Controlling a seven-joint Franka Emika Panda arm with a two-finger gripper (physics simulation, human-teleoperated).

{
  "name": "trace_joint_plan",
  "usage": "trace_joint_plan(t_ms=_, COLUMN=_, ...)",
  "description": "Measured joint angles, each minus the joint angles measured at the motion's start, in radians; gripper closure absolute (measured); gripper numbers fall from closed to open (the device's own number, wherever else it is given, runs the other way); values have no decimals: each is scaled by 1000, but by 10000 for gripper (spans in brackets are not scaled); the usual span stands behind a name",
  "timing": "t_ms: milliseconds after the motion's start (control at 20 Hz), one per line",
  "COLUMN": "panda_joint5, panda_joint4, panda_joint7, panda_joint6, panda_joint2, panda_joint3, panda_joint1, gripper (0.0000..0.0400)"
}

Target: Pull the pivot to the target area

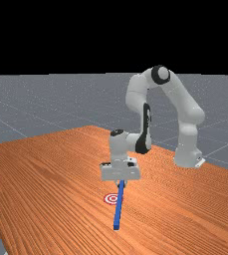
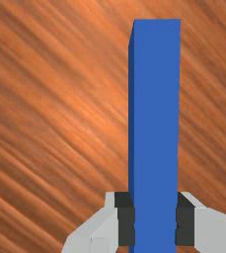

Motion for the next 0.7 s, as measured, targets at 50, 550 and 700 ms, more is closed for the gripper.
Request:
trace_joint_plan(t_ms=50, panda_joint5=-2, panda_joint4=9, panda_joint7=0, panda_joint6=-11, panda_joint2=4, panda_joint3=3, panda_joint1=-26, gripper=305)
trace_joint_plan(t_ms=550, panda_joint5=281, panda_joint4=9, panda_joint7=85, panda_joint6=-213, panda_joint2=-84, panda_joint3=85, panda_joint1=-119, gripper=193)
trace_joint_plan(t_ms=700, panda_joint5=277, panda_joint4=36, panda_joint7=25, panda_joint6=-220, panda_joint2=-128, panda_joint3=121, panda_joint1=-146, gripper=43)
